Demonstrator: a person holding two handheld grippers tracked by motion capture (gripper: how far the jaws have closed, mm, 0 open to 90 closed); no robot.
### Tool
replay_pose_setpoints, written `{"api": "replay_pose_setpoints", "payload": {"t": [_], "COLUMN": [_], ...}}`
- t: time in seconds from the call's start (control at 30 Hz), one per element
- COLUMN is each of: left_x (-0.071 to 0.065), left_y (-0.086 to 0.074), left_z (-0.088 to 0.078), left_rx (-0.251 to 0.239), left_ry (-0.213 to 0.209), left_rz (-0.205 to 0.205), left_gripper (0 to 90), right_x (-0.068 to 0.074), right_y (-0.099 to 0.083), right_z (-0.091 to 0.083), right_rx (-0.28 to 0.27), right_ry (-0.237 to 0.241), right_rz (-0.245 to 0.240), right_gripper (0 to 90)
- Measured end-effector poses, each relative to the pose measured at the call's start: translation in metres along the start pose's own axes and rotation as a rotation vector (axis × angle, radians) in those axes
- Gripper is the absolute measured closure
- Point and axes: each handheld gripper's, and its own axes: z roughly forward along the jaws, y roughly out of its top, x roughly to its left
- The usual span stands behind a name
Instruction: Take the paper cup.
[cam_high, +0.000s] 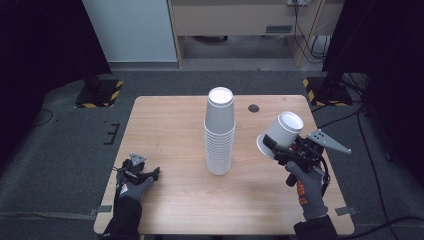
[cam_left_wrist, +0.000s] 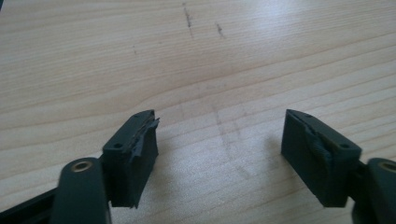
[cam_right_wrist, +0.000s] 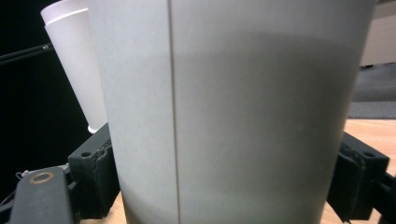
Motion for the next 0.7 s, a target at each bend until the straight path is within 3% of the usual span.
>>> {"api": "replay_pose_setpoints", "payload": {"t": [0.23,0.4,0.7], "left_x": [-0.004,-0.008,-0.022], "left_y": [0.004,0.007,0.013], "left_z": [-0.005,-0.01,-0.021], "left_rx": [-0.053,-0.089,-0.162], "left_ry": [-0.033,-0.05,-0.119], "left_rz": [0.005,0.009,0.043], "left_gripper": [33.7,34.1,33.7], "right_x": [-0.007,-0.01,-0.014], "right_y": [-0.014,-0.018,-0.025], "right_z": [-0.004,-0.007,-0.013], "right_rx": [0.009,0.0,-0.015], "right_ry": [-0.006,-0.008,-0.022], "right_rz": [0.049,0.079,0.117], "right_gripper": [14.9,14.9,14.8]}}
